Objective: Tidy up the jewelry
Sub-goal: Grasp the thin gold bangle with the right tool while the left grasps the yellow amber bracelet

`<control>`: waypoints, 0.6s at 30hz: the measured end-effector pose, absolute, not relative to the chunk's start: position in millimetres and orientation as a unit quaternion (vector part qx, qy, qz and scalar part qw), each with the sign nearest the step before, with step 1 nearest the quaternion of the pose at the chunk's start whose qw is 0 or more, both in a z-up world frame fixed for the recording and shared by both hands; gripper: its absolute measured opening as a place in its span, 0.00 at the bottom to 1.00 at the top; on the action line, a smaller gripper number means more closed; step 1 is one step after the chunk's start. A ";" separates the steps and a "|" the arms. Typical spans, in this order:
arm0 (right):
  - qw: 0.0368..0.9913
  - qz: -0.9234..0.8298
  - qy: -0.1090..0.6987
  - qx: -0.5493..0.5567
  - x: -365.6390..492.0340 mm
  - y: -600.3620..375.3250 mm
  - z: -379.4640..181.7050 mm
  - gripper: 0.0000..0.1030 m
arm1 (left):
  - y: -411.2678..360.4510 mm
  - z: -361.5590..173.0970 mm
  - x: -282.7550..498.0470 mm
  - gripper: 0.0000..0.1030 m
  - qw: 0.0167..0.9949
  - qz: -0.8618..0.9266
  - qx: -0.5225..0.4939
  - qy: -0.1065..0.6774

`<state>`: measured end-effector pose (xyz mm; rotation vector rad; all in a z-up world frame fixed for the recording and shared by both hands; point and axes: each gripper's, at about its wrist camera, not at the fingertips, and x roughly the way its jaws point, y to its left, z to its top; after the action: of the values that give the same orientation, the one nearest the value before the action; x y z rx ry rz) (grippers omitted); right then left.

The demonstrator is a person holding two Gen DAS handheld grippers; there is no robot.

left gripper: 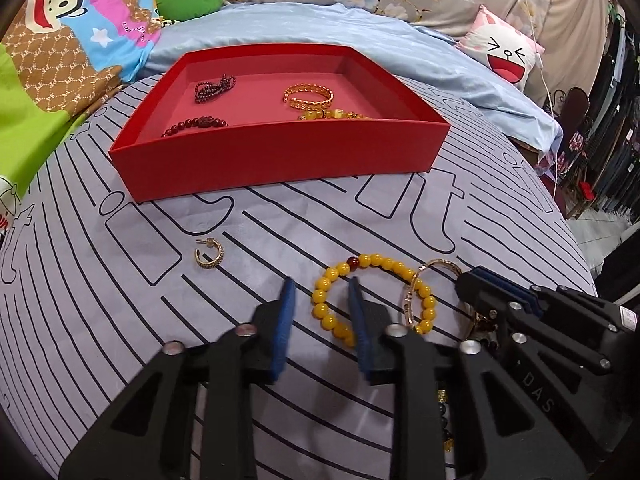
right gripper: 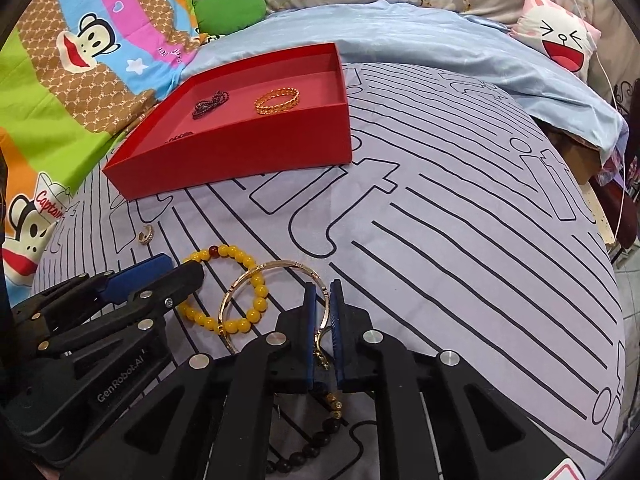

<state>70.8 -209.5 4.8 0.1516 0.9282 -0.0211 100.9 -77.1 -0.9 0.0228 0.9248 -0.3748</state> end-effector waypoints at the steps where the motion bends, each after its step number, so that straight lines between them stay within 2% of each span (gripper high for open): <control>1: 0.892 -0.010 0.447 0.072 71.0 -209.3 4.6 0.09 | -77.2 -1.0 101.1 0.16 0.878 -0.179 0.011 0.443; 4: 0.892 -0.014 0.446 0.066 71.8 -207.7 4.8 0.06 | -76.3 -1.5 102.0 0.08 0.880 -0.175 0.011 0.442; 18: 0.906 -0.012 0.415 0.081 55.2 -214.8 35.9 0.04 | -42.3 17.5 90.7 0.07 0.884 -0.165 -0.022 0.437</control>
<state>55.2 -214.8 35.9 0.1663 0.8562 -0.0238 90.7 -42.3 17.5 -0.0464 0.9085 -0.3440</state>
